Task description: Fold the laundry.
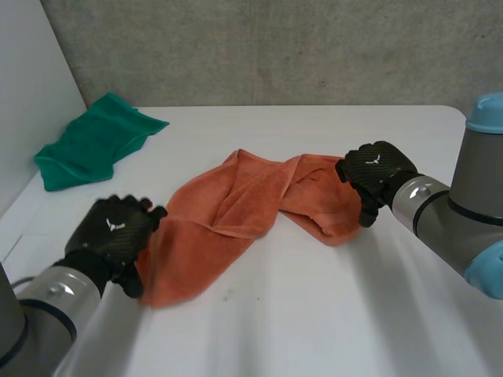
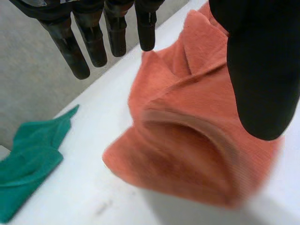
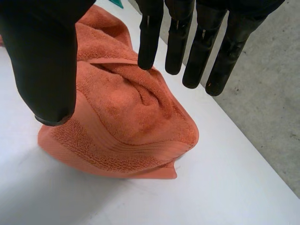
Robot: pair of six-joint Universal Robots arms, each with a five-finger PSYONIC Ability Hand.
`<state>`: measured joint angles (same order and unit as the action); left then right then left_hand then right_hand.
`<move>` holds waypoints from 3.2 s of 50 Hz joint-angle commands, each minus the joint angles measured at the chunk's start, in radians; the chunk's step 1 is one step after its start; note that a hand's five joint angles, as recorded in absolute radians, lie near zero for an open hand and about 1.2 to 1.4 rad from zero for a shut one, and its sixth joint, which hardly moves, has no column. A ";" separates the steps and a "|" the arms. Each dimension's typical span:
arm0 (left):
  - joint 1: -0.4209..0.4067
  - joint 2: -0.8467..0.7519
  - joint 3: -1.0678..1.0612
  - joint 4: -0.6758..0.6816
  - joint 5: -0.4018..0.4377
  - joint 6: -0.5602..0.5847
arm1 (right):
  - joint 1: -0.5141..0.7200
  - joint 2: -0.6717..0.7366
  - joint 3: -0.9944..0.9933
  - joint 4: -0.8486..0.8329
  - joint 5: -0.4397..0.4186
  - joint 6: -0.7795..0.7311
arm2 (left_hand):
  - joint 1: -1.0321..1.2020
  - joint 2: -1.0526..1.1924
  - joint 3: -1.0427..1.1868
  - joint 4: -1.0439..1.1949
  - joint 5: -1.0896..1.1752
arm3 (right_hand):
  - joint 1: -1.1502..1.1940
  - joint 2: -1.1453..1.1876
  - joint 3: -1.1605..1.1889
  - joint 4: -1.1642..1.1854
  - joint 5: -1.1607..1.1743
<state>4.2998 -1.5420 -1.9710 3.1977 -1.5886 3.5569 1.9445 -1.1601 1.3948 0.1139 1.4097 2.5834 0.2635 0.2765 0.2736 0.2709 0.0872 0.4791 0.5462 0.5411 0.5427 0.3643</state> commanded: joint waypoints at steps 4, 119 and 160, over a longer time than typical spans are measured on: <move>0.032 -0.125 0.241 0.028 0.093 -0.047 | 0.002 0.010 0.024 -0.022 0.002 0.000 | 0.094 0.081 0.084 0.086 0.095 | 0.073 0.006 0.011 0.009 0.013; -0.143 0.092 0.600 0.024 -0.056 0.056 | -0.045 0.603 -0.695 0.115 -0.199 0.251 | 1.133 1.120 1.123 1.125 1.134 | 0.917 0.850 0.855 0.854 0.857; -0.026 -0.486 0.684 -0.058 -0.063 0.217 | -0.158 0.012 -0.380 0.449 0.043 -0.370 | 1.133 1.120 1.123 1.125 1.134 | 0.917 0.850 0.855 0.854 0.857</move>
<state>4.2771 -1.8620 -1.3748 3.1332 -1.6476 3.7762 1.7746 -1.3401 1.0899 0.6073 1.3705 2.2360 1.1501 1.2000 1.1925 1.2027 0.9739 0.9928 1.1774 1.1792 1.1909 0.9919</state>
